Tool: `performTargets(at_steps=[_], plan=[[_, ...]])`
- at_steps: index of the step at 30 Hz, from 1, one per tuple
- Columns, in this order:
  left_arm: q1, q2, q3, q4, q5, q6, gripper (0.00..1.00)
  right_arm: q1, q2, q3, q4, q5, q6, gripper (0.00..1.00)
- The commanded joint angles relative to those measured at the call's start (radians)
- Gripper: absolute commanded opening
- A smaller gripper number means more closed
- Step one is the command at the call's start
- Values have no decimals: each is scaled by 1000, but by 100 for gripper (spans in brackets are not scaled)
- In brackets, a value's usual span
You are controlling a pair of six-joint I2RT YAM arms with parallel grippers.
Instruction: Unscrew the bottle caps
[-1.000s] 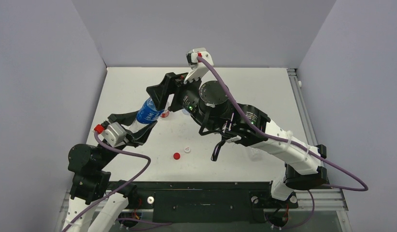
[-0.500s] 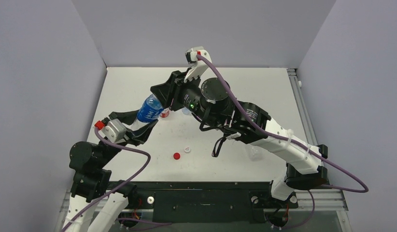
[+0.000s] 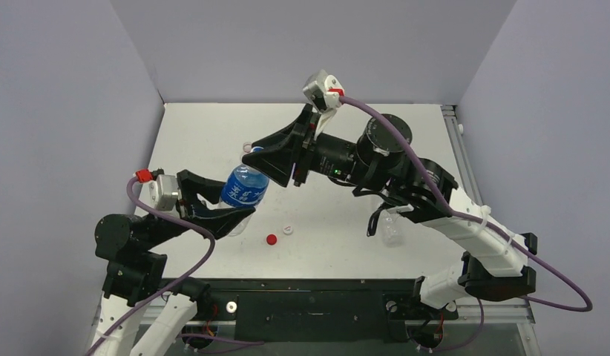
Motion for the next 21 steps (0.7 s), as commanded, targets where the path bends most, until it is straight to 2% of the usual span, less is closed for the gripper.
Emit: performTargets(at_steps=[1,6,10,13,16,21], plan=[[-2,47,40,70,197,-210,1,-9,-77,-43,124,-331,-57,0],[-2,58,51,88,244,-267,1,-31,-119,-112,188,-435,-46,0],[-2,61,56,79,236,-250,1,-35,-106,-99,159,-400,-44,0],[-2,61,57,64,229,-227,1,-34,-93,-66,112,-317,-47,0],[-2,62,57,72,234,-232,1,-33,-91,-60,94,-335,-57,0],[-2,73,64,96,273,-280,1,-35,-163,-146,214,-417,-66,0]])
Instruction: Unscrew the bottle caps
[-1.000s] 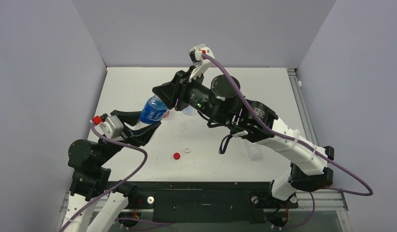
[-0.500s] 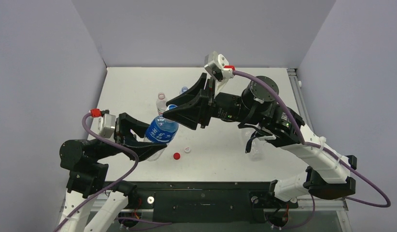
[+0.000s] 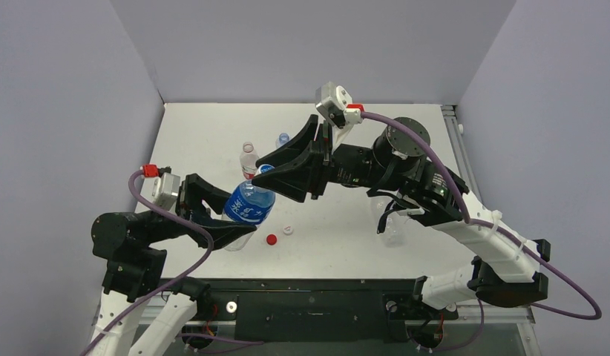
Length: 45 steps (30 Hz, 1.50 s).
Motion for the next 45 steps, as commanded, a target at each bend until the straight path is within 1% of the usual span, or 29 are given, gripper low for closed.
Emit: performTargets(at_steps=[1,3,4,5,6,7,11,12,13,14,15,16,17,18,19,20,21,22,23,24,25,27,31,34,36,38,41,43,45], plan=[[0,34,33,6,62,-62,1,7,-76,-45,149,-100,-19,0],[0,38,40,8,81,-77,1,7,-79,-33,137,-75,-19,1],[0,35,43,9,79,-79,1,7,-70,-23,125,-54,-20,6],[0,34,44,9,77,-79,1,8,-63,-4,92,-49,-23,6],[0,34,46,10,75,-78,1,9,-45,6,76,-47,-26,1],[0,34,47,13,76,-80,1,9,-38,17,53,-52,-29,0],[0,40,49,38,89,-112,1,13,-42,2,62,-86,-42,0],[0,41,49,39,88,-111,1,13,-54,-4,67,-50,-43,7],[0,40,51,33,82,-91,1,12,-59,-13,70,-20,-36,23],[0,37,52,25,58,-75,1,14,-66,-14,68,42,-31,54],[0,34,56,7,40,-30,0,17,-65,-9,53,80,-25,66],[0,26,57,-3,0,-4,0,21,-58,-1,40,175,-20,75],[0,24,57,-21,-25,46,0,32,-52,25,9,219,-11,76],[0,18,58,-53,-79,79,0,47,-33,58,-10,312,-5,78],[0,9,58,-67,-105,143,0,59,-25,74,-41,365,12,78],[0,6,57,-99,-156,175,0,85,-12,96,-64,475,27,79],[0,-5,53,-115,-179,239,0,99,-7,105,-76,532,33,79],[0,-10,49,-135,-228,270,0,134,4,125,-98,642,39,79],[0,-19,39,-142,-253,336,0,150,12,136,-108,706,43,80],[0,-26,34,-150,-296,370,0,180,29,159,-134,814,48,80],[0,-34,20,-153,-341,435,0,191,53,174,-146,887,52,80],[0,-46,-2,-156,-417,514,0,212,95,218,-185,949,78,81],[0,-65,-41,-149,-539,629,0,226,175,274,-212,988,109,82],[0,-69,-52,-156,-592,667,0,226,215,307,-196,974,116,82],[0,-69,-54,-170,-613,693,0,226,236,325,-177,954,119,79],[0,-75,-61,-176,-624,702,0,226,251,335,-154,934,121,72],[0,-80,-67,-180,-622,704,0,225,264,339,-131,931,128,59],[0,-84,-71,-180,-623,705,0,223,263,330,-113,936,134,52],[0,-86,-75,-179,-626,708,0,219,258,313,-98,938,139,48]])
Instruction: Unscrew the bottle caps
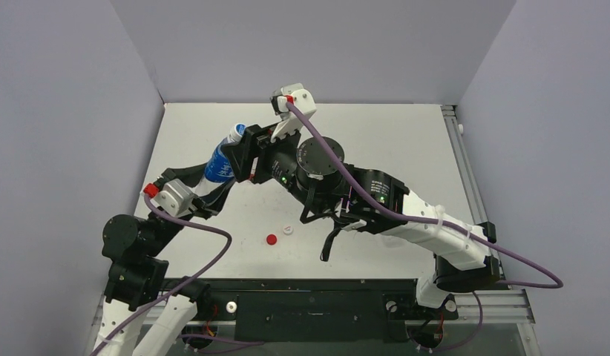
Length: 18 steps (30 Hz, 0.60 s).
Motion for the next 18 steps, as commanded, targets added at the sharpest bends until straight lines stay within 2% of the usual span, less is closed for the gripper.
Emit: performTargets(at_steps=[1,10,14,18], plan=[[0,-12,-5,7,-31,32,0,-1,-33,21,84,10,21,47],[0,-17,-12,17,-9,11,0,-65,-31,-9,98,-36,76,44],[0,-23,-19,15,16,3,0,-79,-29,-11,116,-55,76,33],[0,-22,-21,17,31,-11,0,-78,-24,-1,117,-84,68,16]])
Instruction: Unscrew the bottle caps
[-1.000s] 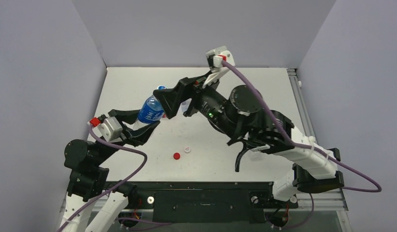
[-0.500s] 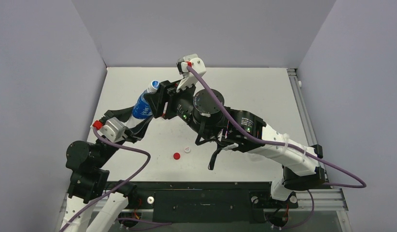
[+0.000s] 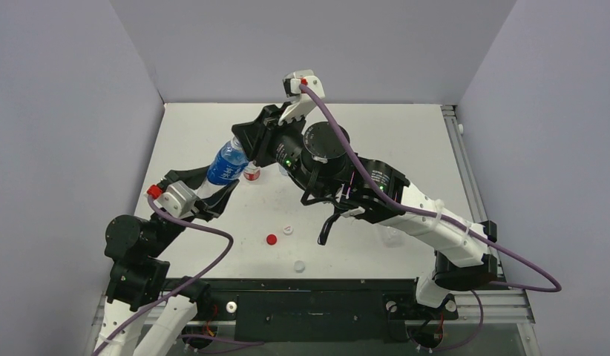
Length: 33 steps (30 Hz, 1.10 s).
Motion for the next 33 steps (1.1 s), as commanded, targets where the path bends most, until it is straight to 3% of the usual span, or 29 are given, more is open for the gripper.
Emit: performTargets(at_steps=[1,4,8,10,12,18,33], plan=[[0,-3,1,21,26,-25,0,2,-25,11,46,-54,0,9],[0,3,1,18,28,-30,0,-3,-31,1,33,-63,-2,0],[0,-2,-11,20,29,-56,0,-12,-89,-80,47,-87,-5,2],[0,-2,-18,28,39,-72,0,-15,-119,-148,57,-107,-10,25],[0,2,-21,34,46,-78,0,-16,-141,-193,67,-130,-15,37],[0,26,-21,37,73,-133,0,-15,-172,-282,127,-215,-10,48],[0,27,-19,74,91,-153,0,-30,-86,-234,10,-49,-49,48]])
